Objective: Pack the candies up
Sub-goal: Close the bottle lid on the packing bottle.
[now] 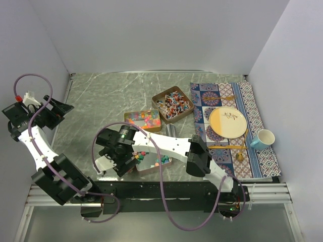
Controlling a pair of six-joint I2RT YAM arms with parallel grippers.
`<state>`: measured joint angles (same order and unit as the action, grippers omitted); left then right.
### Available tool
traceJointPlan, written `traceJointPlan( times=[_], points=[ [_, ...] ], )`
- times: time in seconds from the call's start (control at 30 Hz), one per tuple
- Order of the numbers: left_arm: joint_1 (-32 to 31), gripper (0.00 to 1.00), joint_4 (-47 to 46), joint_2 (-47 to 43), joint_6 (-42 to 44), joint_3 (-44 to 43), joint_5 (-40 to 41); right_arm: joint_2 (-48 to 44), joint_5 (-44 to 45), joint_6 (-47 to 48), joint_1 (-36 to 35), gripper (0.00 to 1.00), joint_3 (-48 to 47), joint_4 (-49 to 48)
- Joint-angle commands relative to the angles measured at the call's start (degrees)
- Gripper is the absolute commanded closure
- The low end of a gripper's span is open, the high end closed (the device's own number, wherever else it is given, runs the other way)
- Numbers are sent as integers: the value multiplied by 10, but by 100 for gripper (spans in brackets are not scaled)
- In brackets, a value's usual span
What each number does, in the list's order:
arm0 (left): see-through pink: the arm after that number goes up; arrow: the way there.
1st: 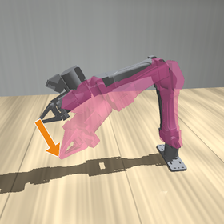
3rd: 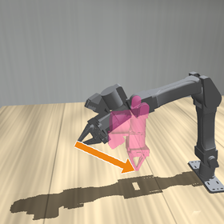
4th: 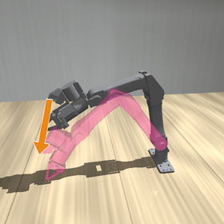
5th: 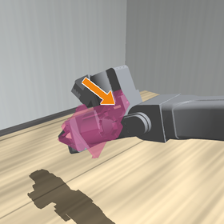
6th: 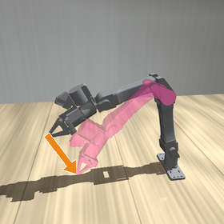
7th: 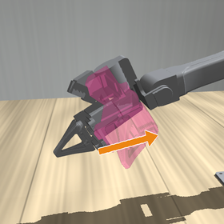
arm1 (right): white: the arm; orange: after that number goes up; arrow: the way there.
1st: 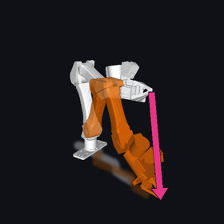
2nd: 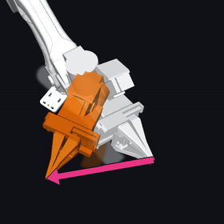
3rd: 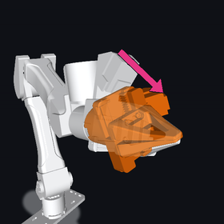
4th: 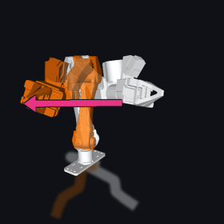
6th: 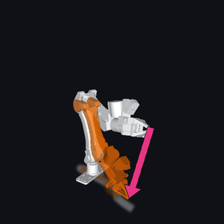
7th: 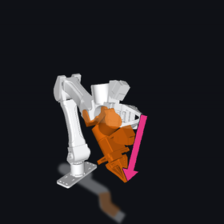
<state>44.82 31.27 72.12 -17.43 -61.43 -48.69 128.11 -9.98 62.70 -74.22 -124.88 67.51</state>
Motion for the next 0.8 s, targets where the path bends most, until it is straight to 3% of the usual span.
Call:
traceJointPlan(
  times=[0.0, 0.37, 0.57, 0.77],
  points=[
    [5, 3, 0, -9, 16, -10, -18, 31, -9, 10, -1, 7, -48, 27],
    [6, 3, 6, -24, 25, -6, -44, 42, 5, -22, -2, 0, -18, 15],
    [11, 3, -24, -15, 6, -23, -81, -14, -10, -73, 7, 0, 20, -50],
    [11, 3, -59, -15, -23, -23, -99, -34, 3, -103, 8, 0, 22, -45]
  ],
)
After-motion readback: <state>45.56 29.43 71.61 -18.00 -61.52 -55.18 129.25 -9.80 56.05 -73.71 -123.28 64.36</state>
